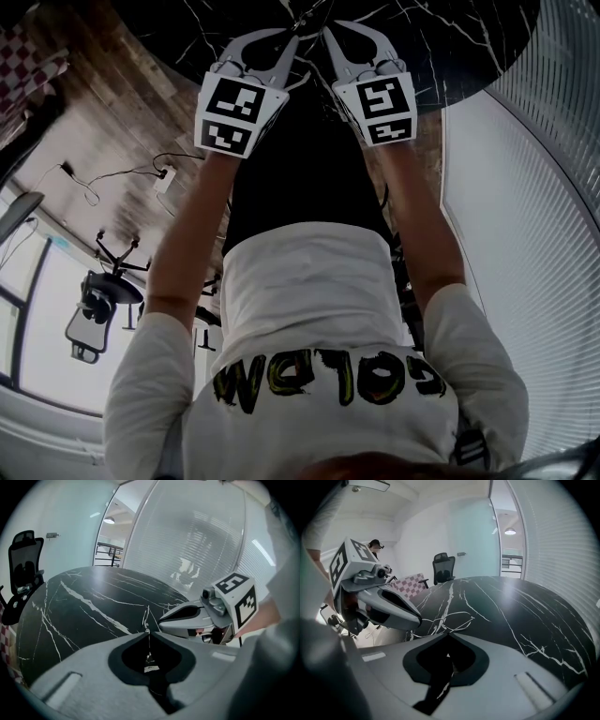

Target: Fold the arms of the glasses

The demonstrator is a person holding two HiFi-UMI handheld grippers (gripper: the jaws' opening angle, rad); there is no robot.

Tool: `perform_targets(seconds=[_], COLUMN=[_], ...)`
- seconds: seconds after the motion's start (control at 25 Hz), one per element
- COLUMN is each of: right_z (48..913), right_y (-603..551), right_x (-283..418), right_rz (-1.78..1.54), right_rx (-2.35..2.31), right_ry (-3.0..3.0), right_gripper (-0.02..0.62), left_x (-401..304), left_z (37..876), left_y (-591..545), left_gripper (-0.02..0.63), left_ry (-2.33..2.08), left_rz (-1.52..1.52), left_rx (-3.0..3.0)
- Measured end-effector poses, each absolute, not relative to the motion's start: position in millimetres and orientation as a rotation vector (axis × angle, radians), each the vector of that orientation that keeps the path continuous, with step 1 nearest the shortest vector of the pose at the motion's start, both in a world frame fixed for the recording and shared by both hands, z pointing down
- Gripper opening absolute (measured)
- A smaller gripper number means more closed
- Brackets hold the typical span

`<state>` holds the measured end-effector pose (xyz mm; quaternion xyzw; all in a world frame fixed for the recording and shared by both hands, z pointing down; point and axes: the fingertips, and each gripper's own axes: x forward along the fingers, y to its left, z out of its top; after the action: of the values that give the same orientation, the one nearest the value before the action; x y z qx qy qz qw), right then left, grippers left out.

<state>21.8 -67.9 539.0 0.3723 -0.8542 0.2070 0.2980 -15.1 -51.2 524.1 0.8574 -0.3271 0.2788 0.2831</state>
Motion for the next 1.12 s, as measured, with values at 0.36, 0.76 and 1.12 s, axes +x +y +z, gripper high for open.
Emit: perform_targets(seconds=[0.36,0.76,1.12], right_z=[538,525,508], right_y=[-69,-68,-21], right_x=[11,21,28], right_rz=[0.548,0.477,0.247], right_rx=[0.975,1.014,0.878], right_ry=[-2.280,-2.339,-2.356], right_gripper=[0.003,0.003,0.156], left_x=[-6,-12,-13], left_z=[524,526,523], left_y=[-46,-50,-54], left_gripper=[0.008,0.008,0.008], left_ry=[-0.826,-0.866,-0.872], left_rz=[0.749,0.734,0.727], left_rx=[2.310,2.302,2.309])
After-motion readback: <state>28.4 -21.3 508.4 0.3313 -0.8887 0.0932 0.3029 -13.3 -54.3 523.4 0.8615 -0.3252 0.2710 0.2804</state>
